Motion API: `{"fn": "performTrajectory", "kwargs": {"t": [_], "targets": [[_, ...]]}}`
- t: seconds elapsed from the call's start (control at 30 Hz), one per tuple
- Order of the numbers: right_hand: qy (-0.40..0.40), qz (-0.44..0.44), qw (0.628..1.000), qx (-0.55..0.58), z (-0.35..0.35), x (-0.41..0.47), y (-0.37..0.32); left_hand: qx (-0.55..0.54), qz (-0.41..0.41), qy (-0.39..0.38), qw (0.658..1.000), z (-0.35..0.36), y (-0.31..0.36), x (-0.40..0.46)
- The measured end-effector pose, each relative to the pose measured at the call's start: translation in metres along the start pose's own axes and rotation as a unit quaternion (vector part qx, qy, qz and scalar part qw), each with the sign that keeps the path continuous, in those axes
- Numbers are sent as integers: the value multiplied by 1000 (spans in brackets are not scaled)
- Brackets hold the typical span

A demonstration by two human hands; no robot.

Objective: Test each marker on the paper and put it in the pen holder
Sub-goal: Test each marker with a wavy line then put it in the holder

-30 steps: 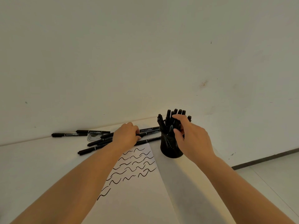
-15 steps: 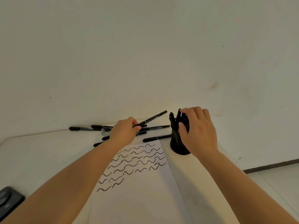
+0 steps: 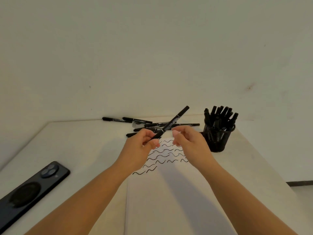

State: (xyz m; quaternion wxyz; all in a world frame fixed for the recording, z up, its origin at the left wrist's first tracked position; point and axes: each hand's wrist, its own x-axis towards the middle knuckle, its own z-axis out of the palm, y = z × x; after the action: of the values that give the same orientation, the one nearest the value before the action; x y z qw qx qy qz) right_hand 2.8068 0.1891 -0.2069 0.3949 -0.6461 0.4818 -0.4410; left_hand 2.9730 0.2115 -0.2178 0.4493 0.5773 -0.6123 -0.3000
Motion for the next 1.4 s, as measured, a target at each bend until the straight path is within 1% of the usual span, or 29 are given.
{"fn": "performTrajectory", "kwargs": {"t": [0.03,0.1,0.3,0.4,0.47,0.53,0.6,0.67,0.77,0.8,0.87,0.9,0.93,0.97,1.0,1.03,1.1,1.17,1.23,1.33,1.4], "targets": [[-17,9,999,26,6,-3,0,-5,1,-4,1000,-2,-2,-6],[-35,13,998,43,18,-9,-1,-2,4,-17,1000,-6,-4,-18],[-24,30,994,99,45,-26,1,38,-2,-45,998,-14,-14,-43],[-9,41,995,91,52,-31,3,77,5,-59,995,-18,-17,-51],[-3,49,996,69,56,-33,4,84,5,-55,995,-20,-20,-55],[12,63,996,56,61,-33,2,91,3,-42,995,-21,-21,-58],[36,84,993,71,65,-32,2,116,10,-22,993,-21,-21,-59],[54,109,988,95,70,-31,5,179,31,4,983,-21,-20,-57],[75,134,983,103,77,-30,7,287,85,43,953,-19,-20,-53],[94,138,980,105,75,-27,8,321,110,56,939,-19,-20,-53],[173,156,965,122,60,-15,10,369,154,93,912,-24,-25,-54],[213,160,954,137,47,-9,12,372,154,115,908,-29,-29,-55],[236,151,949,142,34,-5,14,370,136,127,910,-34,-33,-56],[238,134,953,128,23,-3,18,362,115,131,916,-40,-38,-55],[223,114,962,105,16,-3,22,346,93,124,925,-44,-44,-53],[199,99,971,87,13,-5,25,319,72,100,940,-45,-48,-49],[142,83,983,86,19,-9,29,263,43,46,963,-42,-51,-39],[88,79,988,97,27,-13,34,257,23,8,966,-31,-50,-31],[57,74,992,89,31,-17,43,272,14,-19,962,-20,-54,-27],[43,64,995,62,31,-25,57,275,17,-35,961,-12,-62,-29],[47,62,996,46,30,-26,61,237,7,-39,971,-13,-66,-29]]}}
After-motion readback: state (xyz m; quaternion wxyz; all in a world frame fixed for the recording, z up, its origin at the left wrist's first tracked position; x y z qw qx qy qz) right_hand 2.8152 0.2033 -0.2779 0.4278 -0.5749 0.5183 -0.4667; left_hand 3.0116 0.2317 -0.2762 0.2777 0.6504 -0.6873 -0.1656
